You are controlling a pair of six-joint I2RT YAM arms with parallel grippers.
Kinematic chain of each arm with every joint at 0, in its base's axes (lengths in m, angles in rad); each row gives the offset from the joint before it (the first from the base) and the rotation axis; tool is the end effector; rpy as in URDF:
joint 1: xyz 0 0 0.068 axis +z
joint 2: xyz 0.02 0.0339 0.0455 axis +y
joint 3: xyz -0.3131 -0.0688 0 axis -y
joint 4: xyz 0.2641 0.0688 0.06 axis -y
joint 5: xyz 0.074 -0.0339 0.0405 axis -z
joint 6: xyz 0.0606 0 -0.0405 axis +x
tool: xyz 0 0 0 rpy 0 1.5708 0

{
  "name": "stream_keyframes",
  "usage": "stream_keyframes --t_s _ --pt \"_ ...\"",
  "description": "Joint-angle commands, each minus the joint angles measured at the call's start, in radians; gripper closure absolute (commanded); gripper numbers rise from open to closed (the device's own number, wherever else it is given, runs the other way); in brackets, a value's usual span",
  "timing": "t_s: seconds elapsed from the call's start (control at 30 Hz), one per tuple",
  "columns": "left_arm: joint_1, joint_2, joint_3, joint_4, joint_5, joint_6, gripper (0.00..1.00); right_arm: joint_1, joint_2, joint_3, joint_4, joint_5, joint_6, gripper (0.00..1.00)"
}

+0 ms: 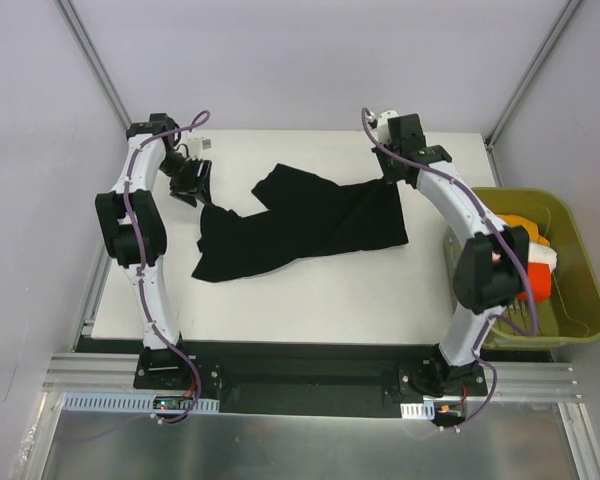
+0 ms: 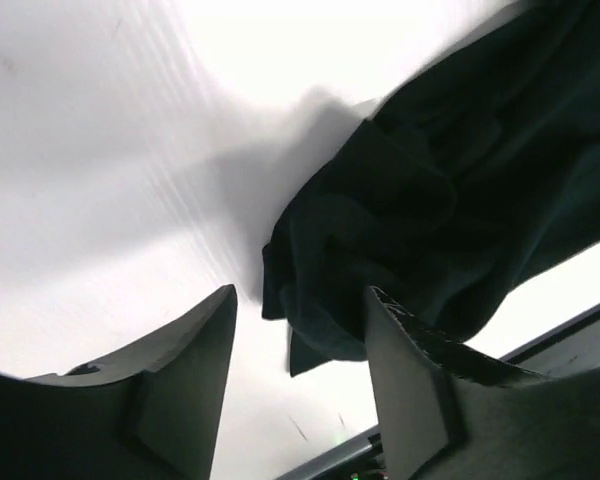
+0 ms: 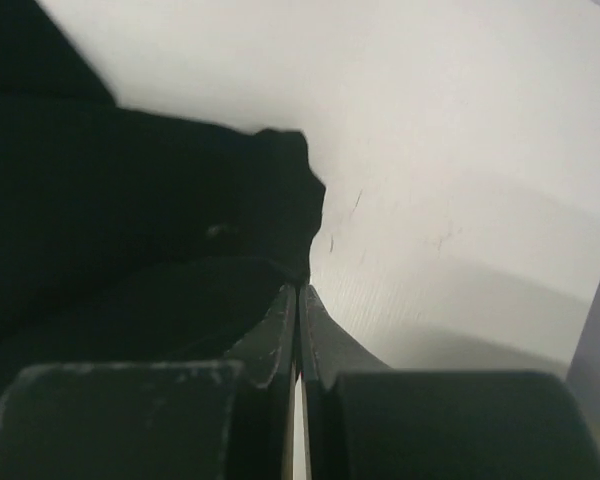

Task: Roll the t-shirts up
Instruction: Flatten out the T-shirt at the center of the board.

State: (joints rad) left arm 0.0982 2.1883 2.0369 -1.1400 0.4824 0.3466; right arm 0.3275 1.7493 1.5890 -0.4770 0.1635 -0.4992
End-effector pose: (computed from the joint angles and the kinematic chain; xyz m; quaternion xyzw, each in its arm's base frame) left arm 0.5069 0.0217 0.2655 0.1521 0.9501 -0.2009 0.1841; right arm 0.4325 0.1365 0.3591 -0.3239 0.8299 -0.1111 0.4406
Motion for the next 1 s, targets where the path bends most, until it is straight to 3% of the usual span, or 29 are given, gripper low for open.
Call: stream_keyframes --t_s 0.0,0.17,0.37,0.5,0.67,0.83,0.87,0.97 --pt "0.020 -0.168 -0.137 0.000 -0.049 -0.093 0.38 -0.031 0.124 0.195 0.014 0.044 0.048 0.99" --pt "0.043 -0.416 -0.589 0.035 -0.001 -0.014 0.40 -0.027 0.122 0.174 0.009 -0.007 0.056 0.99" --pt "0.060 -0.562 -0.897 0.159 0.025 0.080 0.47 0.001 0.076 0.112 0.006 -0.021 0.054 1.00" --pt "0.104 -0.614 -0.922 0.275 -0.020 -0.024 0.43 0.002 0.082 0.130 0.002 -0.013 0.048 0.99" --pt "0.176 -0.708 -0.862 0.289 -0.025 -0.023 0.40 -0.008 0.119 0.141 0.008 0.031 0.027 0.99" --pt "0.176 -0.889 -0.970 0.142 0.125 0.276 0.39 -0.024 0.162 0.173 0.018 0.045 0.018 0.99" --pt "0.169 -0.888 -0.980 0.103 0.137 0.363 0.40 -0.021 0.168 0.178 0.021 0.044 0.010 1.00" --pt "0.112 -0.861 -1.006 0.011 0.133 0.439 0.45 -0.021 0.188 0.195 0.026 0.041 0.002 1.00"
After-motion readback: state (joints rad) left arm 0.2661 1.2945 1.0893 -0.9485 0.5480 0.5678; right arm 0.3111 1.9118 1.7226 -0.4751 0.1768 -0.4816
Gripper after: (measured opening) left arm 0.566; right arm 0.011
